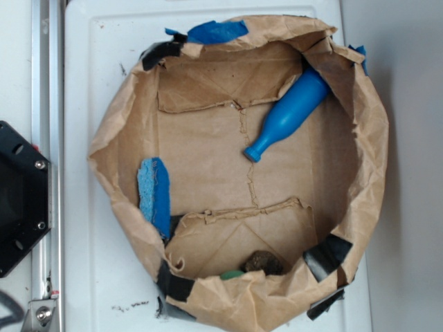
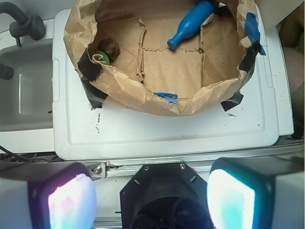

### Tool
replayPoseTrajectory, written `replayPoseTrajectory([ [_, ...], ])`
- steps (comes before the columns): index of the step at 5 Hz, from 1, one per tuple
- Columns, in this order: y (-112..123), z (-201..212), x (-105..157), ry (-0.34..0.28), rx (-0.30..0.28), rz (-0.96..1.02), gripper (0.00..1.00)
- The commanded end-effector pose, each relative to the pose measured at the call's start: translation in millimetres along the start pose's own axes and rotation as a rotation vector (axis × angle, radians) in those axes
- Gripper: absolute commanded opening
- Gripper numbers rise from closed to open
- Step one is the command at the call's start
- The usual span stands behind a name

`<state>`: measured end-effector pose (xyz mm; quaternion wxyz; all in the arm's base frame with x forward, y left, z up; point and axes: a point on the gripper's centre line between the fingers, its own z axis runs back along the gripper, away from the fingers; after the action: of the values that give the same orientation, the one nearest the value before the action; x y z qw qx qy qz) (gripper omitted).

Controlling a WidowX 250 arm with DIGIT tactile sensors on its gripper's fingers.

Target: Grab the blue bottle.

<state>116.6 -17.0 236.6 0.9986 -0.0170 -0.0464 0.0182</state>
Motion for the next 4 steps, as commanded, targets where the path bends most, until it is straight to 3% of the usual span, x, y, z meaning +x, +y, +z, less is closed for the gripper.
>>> replayPoseTrajectory([
  [1, 0, 0, 0, 0.0, 0.0, 0.0, 1.0],
  [3, -33, -16, 99, -0.005, -0.011, 0.128, 1.0],
  [4, -44, -48, 137, -0.056, -0.012, 0.251, 1.0],
])
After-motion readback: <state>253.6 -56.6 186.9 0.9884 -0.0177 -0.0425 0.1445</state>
